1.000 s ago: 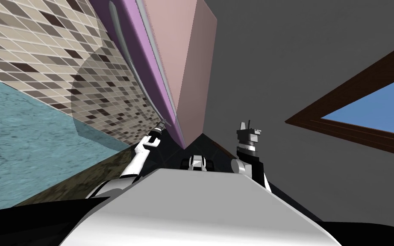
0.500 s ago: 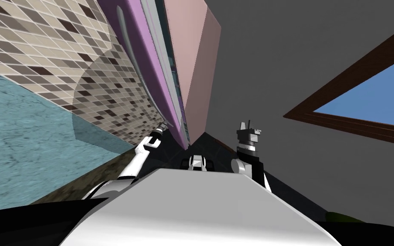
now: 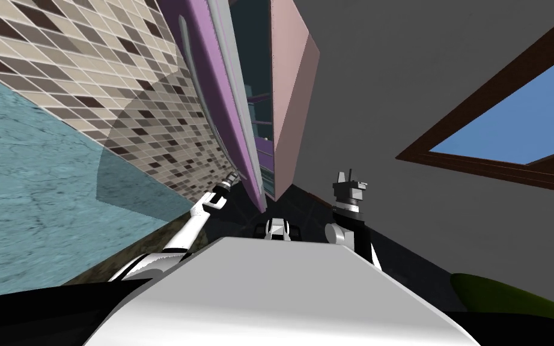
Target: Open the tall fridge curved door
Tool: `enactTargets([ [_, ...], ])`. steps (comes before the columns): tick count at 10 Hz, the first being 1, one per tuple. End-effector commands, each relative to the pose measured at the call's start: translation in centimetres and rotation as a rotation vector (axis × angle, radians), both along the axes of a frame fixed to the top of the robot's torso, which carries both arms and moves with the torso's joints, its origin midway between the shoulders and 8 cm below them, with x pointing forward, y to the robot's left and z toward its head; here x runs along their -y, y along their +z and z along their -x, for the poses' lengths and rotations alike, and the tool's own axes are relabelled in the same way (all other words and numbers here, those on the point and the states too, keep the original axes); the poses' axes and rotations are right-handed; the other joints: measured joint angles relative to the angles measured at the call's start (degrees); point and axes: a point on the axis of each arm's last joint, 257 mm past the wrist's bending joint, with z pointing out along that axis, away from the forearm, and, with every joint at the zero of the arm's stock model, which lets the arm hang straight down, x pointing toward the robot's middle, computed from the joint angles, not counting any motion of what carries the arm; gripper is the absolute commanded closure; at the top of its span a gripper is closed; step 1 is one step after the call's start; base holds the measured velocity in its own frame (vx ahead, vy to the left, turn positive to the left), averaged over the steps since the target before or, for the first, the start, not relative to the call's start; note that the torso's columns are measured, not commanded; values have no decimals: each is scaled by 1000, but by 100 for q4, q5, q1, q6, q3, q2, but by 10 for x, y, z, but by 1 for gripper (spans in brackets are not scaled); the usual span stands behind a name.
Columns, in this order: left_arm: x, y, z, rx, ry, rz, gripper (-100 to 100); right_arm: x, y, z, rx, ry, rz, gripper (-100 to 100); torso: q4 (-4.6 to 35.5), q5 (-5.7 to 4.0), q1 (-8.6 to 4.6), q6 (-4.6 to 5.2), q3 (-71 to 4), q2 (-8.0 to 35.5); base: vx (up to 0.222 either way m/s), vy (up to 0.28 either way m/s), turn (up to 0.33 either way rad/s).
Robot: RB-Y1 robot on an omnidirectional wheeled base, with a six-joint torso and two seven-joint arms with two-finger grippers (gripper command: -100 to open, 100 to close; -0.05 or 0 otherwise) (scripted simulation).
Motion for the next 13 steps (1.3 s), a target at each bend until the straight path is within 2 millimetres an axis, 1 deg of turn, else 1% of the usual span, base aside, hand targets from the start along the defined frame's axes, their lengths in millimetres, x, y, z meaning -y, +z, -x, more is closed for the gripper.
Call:
enactTargets([
  [1, 7, 19, 1, 23, -46, -4, 100, 0, 0, 0, 0, 0, 0, 0, -3, 2, -9, -6, 18, 33, -184, 380, -99],
  [2, 7, 19, 1, 23, -46, -4, 100, 0, 0, 0, 0, 0, 0, 0, 0, 4, -5, -7, 29, 50, -184, 299, -42],
  [4, 22, 18, 5, 16, -102, -1, 100, 0, 0, 0, 0, 0, 0, 0, -10, -1, -61, -5, 36, 63, -151, 309, -86],
  [5, 22, 18, 5, 16, -102, -1, 100, 0, 0, 0, 0, 0, 0, 0, -9, 3, -46, -3, 45, 76, -122, 297, -59],
  [6, 23, 12, 7, 6, -100, -2, 100, 0, 0, 0, 0, 0, 0, 0, -14, 7, -59, -4, 45, 75, -58, 118, 3],
  [7, 32, 13, 12, 10, -134, -6, 100, 0, 0, 0, 0, 0, 0, 0, -31, 3, -112, 0, 39, 63, -47, 158, -11],
  [8, 32, 13, 12, 10, -134, -6, 100, 0, 0, 0, 0, 0, 0, 0, -32, 5, -87, 0, 46, 78, -19, 193, -24],
  [9, 41, 14, 18, 12, -168, -8, 100, 0, 0, 0, 0, 0, 0, 0, -24, 12, -56, -2, 47, 76, 0, 271, -24],
  [10, 41, 14, 18, 12, -168, -8, 100, 0, 0, 0, 0, 0, 0, 0, -14, 15, -12, -3, 41, 67, -31, 258, -22],
  [11, 51, 15, 23, 14, -202, -9, 100, 0, 0, 0, 0, 0, 0, 0, -13, 16, -14, 1, 33, 55, -47, 281, -26],
  [12, 51, 15, 23, 14, -202, -9, 100, 0, 0, 0, 0, 0, 0, 0, -15, 13, -19, 3, 30, 51, -15, 262, -2],
  [13, 60, 15, 29, 15, -236, -9, 100, 0, 0, 0, 0, 0, 0, 0, -16, 6, -42, 11, 18, 30, -16, 290, -19],
])
